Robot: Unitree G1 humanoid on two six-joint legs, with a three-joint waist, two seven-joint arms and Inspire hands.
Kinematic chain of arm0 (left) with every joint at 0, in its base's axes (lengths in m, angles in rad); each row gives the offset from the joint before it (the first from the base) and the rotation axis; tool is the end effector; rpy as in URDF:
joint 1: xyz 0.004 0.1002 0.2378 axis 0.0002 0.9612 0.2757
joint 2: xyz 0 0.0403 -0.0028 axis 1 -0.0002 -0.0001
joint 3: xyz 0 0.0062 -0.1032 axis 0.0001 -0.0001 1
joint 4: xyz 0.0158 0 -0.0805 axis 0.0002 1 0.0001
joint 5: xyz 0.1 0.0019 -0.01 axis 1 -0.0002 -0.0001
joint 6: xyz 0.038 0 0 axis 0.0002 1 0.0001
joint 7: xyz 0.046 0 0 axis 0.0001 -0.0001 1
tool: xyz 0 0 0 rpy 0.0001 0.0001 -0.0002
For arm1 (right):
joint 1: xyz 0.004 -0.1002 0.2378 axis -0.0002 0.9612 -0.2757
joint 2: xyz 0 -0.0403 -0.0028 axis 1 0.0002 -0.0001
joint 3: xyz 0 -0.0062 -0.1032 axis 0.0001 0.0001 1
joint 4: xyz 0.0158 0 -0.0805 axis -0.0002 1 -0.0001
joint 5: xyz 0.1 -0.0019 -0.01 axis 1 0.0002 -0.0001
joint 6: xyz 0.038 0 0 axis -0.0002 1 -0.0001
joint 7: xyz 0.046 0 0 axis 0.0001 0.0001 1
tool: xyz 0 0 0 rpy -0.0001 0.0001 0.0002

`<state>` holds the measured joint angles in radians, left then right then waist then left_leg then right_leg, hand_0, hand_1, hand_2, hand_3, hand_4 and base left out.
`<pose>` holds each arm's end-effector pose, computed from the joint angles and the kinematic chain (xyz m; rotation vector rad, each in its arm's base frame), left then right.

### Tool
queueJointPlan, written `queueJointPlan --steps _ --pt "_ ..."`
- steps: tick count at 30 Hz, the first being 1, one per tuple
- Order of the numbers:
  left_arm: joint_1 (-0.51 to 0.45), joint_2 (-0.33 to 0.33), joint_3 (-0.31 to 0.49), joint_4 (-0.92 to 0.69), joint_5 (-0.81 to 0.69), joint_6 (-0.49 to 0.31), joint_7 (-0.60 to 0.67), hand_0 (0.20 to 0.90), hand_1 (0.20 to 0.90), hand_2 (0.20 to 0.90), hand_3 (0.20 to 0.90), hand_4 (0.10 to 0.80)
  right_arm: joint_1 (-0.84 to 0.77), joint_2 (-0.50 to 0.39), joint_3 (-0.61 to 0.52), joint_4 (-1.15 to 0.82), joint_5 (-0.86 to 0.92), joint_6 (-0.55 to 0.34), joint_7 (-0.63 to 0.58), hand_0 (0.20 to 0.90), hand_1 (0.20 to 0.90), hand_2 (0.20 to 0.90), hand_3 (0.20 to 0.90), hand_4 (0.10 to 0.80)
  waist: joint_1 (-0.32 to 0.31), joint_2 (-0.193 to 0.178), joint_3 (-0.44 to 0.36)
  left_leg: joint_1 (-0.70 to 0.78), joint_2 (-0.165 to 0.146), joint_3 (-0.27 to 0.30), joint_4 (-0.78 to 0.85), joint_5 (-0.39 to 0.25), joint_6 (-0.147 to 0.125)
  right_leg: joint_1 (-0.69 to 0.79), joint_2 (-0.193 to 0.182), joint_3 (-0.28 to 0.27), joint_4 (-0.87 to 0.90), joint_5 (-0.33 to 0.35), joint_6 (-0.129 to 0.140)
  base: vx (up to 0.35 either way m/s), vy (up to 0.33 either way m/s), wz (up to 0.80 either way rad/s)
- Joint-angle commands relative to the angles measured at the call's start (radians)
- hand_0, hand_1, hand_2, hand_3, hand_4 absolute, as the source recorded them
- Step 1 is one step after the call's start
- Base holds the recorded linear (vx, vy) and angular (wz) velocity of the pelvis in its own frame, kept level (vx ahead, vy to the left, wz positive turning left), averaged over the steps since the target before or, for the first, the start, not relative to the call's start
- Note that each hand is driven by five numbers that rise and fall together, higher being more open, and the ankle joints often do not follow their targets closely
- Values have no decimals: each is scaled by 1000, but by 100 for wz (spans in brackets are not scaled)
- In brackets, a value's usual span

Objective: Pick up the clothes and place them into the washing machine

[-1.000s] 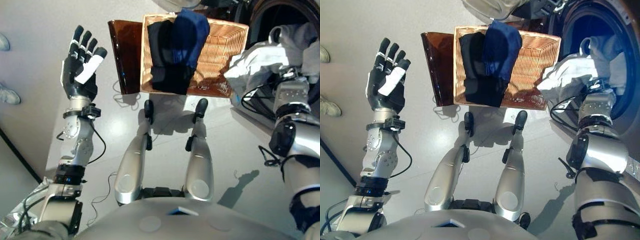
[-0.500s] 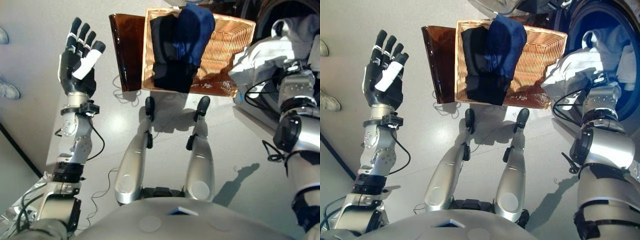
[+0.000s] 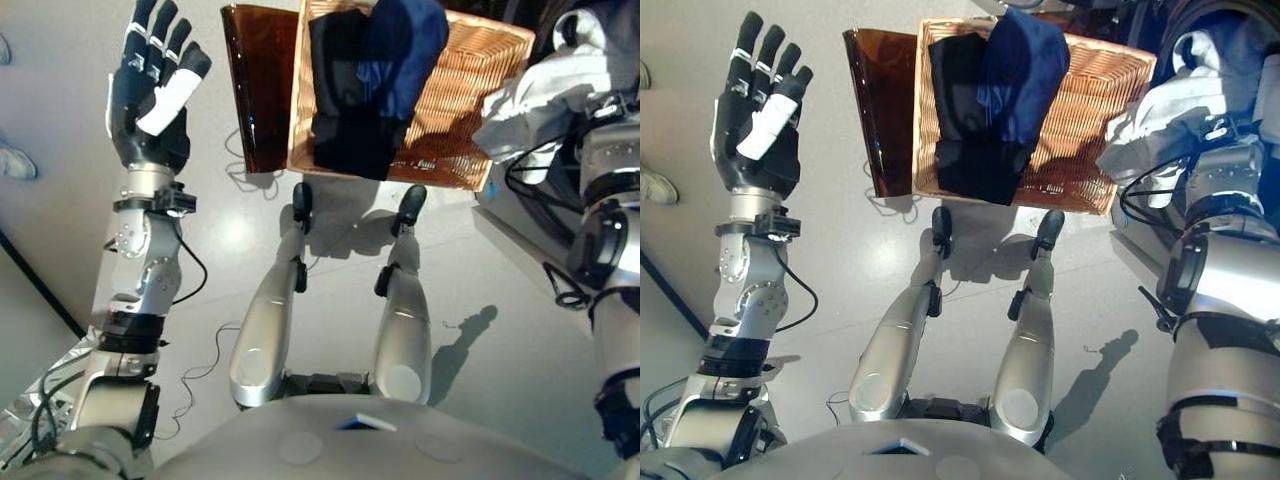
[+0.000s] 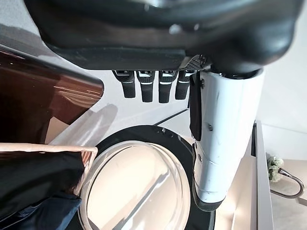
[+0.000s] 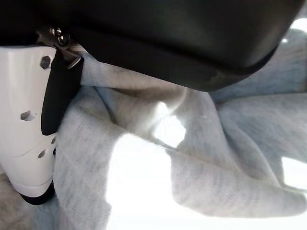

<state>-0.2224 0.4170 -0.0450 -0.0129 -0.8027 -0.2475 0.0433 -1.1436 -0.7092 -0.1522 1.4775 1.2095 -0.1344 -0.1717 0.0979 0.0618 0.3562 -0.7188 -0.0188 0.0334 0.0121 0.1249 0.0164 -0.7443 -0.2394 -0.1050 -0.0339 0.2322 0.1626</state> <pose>0.2407 0.2081 0.1169 -0.4057 -0.4191 -0.0570 0.3235 -0.3321 0.1800 0.9277 -0.1382 -0.7774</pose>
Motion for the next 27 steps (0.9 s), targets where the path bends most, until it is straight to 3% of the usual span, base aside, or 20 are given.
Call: queueJointPlan --steps 1,13,27 --pt "86 49 35 -168 -9 -114 -24 900 900 900 900 800 34 -52 124 7 -35 -28 27 200 200 200 200 300 14 30 -205 -26 5 -41 -99 23 -82 -78 -22 48 49 -54 8 -21 12 13" --pt "83 41 44 -166 -14 -114 -12 900 900 900 900 800 19 -67 83 28 30 -43 18 200 200 200 200 300 11 34 -219 -58 3 -32 -99 17 -83 -118 -23 70 49 -56 9 -3 4 2" --pt "108 51 72 -170 -20 -117 2 900 900 900 900 800 64 -157 -28 -95 89 -148 -59 200 200 200 200 300 -14 56 -242 -24 5 -20 -99 3 -89 -92 -20 87 41 -63 15 5 -1 0"
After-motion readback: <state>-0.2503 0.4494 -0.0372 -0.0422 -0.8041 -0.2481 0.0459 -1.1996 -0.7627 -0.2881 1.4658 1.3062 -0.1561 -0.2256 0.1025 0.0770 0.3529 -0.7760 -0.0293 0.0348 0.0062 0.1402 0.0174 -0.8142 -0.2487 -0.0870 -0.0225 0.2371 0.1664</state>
